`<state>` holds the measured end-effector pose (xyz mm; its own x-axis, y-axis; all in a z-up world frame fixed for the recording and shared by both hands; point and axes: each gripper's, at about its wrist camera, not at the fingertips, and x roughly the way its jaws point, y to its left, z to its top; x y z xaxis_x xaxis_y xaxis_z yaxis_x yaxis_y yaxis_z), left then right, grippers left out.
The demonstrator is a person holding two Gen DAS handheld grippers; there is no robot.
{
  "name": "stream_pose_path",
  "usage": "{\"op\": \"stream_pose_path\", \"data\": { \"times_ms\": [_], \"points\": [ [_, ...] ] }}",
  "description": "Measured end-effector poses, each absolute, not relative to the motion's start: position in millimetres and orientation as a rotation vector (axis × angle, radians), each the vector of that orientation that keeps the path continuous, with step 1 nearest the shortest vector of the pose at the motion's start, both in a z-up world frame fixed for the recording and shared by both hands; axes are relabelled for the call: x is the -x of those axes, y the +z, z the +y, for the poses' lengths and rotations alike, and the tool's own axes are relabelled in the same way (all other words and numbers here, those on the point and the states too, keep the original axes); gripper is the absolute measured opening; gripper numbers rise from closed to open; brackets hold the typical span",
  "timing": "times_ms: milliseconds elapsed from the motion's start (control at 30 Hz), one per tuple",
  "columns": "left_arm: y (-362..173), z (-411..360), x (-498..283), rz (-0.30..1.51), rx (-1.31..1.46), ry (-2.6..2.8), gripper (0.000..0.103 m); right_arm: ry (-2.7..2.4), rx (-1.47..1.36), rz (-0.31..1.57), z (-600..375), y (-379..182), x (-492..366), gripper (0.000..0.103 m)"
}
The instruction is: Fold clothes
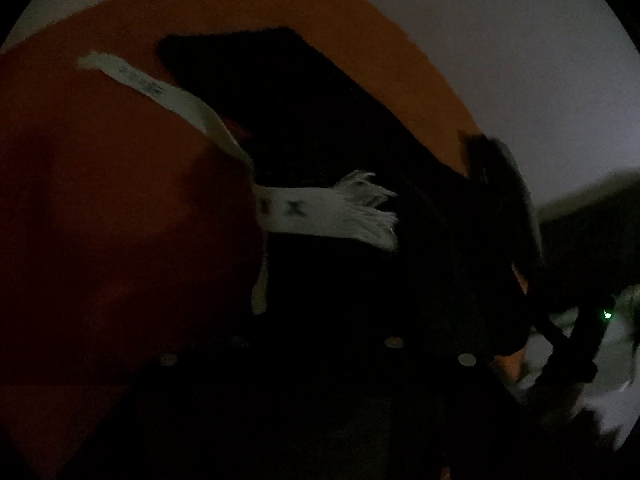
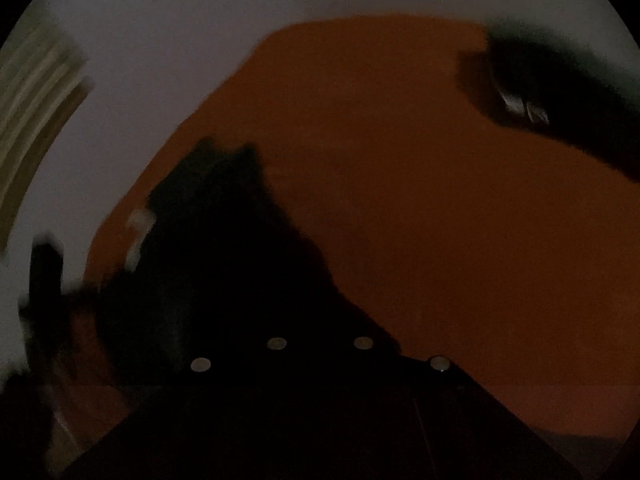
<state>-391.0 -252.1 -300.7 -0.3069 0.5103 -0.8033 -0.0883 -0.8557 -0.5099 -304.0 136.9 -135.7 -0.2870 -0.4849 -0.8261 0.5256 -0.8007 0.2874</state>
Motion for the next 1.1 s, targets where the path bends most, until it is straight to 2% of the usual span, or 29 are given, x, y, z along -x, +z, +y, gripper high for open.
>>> {"op": "stream_pose_path", "data": {
  "times_ms": [133,200,267,333,367,400,467,500,767,800,833,867,900,933,1000,1100],
  "points": [
    [-318,-257,338,-0.466,1.644,2.077,0.029,-1.842,-1.318,0.436,112,-164,215,0.006],
    [-318,-263,328,-0.513,1.664,2.054,0.029,-1.759,-1.324,0.524,108,-175,204,0.008],
    [-307,-270,325,-0.616,1.643,2.047,0.029,-1.728,-1.36,0.452,111,-170,222,0.012],
    [-289,-274,328,-0.692,1.567,2.033,0.03,-1.749,-1.366,0.28,114,-151,258,0.019],
    [-284,-277,335,-0.682,1.545,2.048,0.035,-1.781,-1.335,0.192,117,-138,279,0.035],
    [-280,-279,340,-0.668,1.525,2.066,0.05,-1.818,-1.303,0.119,116,-128,300,0.059],
    [-275,-274,348,-0.593,1.515,2.127,0.069,-1.897,-1.255,0.031,103,-116,341,0.078],
    [-281,-270,353,-0.58,1.545,2.121,0.073,-1.907,-1.264,-0.001,89,-118,363,0.078],
    [-336,-243,367,-0.578,1.799,2.067,0.073,-1.824,-1.476,0.032,-39,-186,424,0.078],
    [-341,-240,368,-0.586,1.815,2.071,0.073,-1.811,-1.504,0.04,-55,-195,430,0.065],
    [-340,-238,367,-0.598,1.802,2.087,0.072,-1.797,-1.532,0.047,-72,-204,437,0.04],
    [-340,-235,366,-0.609,1.79,2.103,0.061,-1.784,-1.559,0.054,-88,-213,443,0.006],
    [-339,-232,366,-0.618,1.777,2.118,0.026,-1.795,-1.562,0.051,-94,-217,448,0.004],
    [-336,-228,365,-0.608,1.766,2.126,0.016,-1.848,-1.514,0.013,-80,-206,449,0.004],
    [-327,-228,366,-0.637,1.717,2.166,0.012,-1.954,-1.386,-0.126,-40,-171,446,0.004],
    [-307,-227,370,-0.649,1.631,2.221,0.011,-2.129,-1.236,-0.359,53,-113,439,0.004]
  ]
}}
